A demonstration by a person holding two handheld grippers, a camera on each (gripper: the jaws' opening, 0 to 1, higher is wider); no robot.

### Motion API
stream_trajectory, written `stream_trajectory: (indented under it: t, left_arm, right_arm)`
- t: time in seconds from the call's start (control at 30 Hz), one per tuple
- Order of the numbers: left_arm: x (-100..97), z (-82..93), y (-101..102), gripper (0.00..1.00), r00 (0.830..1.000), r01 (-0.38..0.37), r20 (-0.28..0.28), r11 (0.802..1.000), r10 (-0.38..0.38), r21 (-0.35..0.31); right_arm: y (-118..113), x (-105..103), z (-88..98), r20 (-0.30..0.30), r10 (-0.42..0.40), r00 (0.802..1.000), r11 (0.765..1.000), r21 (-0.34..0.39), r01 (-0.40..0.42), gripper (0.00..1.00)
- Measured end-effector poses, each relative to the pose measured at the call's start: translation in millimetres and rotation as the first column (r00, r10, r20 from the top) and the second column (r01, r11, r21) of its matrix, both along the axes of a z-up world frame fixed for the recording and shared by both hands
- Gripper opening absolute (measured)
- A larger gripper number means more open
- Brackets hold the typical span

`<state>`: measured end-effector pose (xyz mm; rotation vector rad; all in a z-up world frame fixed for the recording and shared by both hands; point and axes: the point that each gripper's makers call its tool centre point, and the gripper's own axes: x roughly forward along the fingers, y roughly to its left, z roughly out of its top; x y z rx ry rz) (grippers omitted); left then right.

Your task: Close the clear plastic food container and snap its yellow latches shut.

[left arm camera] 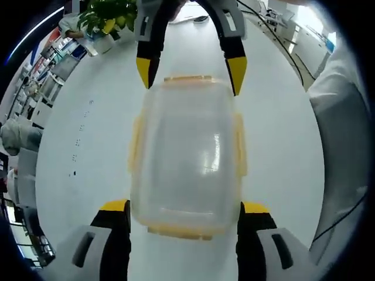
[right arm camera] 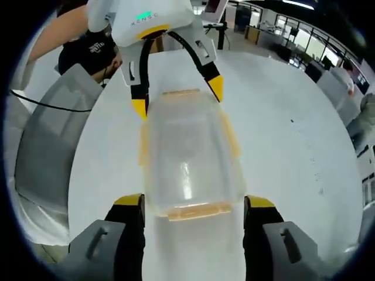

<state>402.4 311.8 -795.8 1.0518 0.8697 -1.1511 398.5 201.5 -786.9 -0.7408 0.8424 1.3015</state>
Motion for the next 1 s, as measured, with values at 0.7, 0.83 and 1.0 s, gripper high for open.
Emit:
stream_trajectory:
  t: [0.7, 0.83, 1.0]
  left_arm:
    - [-5.6, 32.0, 7.5, 0.63, 0.996, -0.074, 0.053, 0.995, 0.078, -0.064]
    - [-18.4, 42.4, 5.9, 0.69, 0.995, -0.077, 0.059, 0.992, 0.083, -0.104]
    - [-31.9, 52.8, 8.5, 0.76, 0.991, -0.087, 0.084, 0.984, 0.100, -0.156]
  right_arm:
    - [-16.2, -10.7, 19.8, 0.047, -0.025, 0.999, 1.000, -0.017, 0.025, 0.65]
    - [-17.6, -19.5, 32.0, 0.098, -0.023, 0.995, 1.000, -0.018, 0.025, 0.65]
    - [-17.3, -37.2, 41.9, 0.112, -0.042, 0.993, 0.999, -0.016, 0.044, 0.66]
